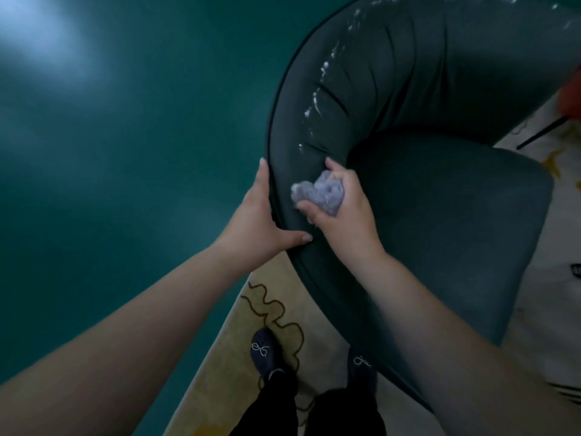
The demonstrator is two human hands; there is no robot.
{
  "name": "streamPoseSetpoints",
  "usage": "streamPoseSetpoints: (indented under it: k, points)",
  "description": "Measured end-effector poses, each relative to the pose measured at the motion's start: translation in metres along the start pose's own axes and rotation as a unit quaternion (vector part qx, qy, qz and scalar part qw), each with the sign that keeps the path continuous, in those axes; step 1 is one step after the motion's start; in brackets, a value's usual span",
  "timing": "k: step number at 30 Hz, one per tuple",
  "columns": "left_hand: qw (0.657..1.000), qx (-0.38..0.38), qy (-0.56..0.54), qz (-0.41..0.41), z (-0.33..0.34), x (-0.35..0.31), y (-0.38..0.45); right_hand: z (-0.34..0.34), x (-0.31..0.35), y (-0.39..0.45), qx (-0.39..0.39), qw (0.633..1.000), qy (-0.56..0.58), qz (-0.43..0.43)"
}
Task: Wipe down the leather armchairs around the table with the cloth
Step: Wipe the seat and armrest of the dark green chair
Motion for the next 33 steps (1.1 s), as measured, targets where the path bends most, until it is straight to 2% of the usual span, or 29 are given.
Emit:
streamPoseSetpoints:
  k: [3, 10, 16, 24, 29, 31, 33]
  points:
    - [1.0, 0.016, 0.003, 0.01, -0.005, -0.001, 0.012, -0.001, -0.001, -0.005, -0.03, 0.999, -0.01, -0.007]
    - [1.0, 0.022, 0.011, 0.011, -0.009, 0.001, 0.028, 0.011, 0.036, 0.08, -0.033, 0.996, -0.048, -0.07]
    - [1.0, 0.016, -0.01, 0.0, -0.018, -0.007, 0.053, 0.006, 0.016, 0.035, -0.013, 0.998, 0.007, -0.056]
    - [1.0, 0.008, 0.025, -0.001, -0.034, -0.012, 0.092, 0.017, 0.039, 0.118, -0.002, 0.987, -0.103, -0.12]
    - [0.999, 0.022, 0.033, -0.005, -0.033, -0.017, 0.105, 0.002, 0.026, 0.1, -0.077, 0.994, -0.037, -0.065]
    - [0.999, 0.031, 0.03, -0.001, -0.034, -0.019, 0.109, -0.009, 0.024, 0.083, -0.143, 0.985, -0.081, -0.05]
    - [0.999, 0.042, 0.031, 0.004, -0.036, -0.018, 0.112, -0.014, 0.024, 0.077, -0.164, 0.977, -0.131, -0.037]
Point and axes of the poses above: each hand's wrist, its own y-axis towards the middle knuckle, its own z-axis out of the palm, x = y × z, the point moved 8 cm from there along y, towards the middle knuckle, and after that the axes turned 4 degrees about -y, right-handed, at the moved point
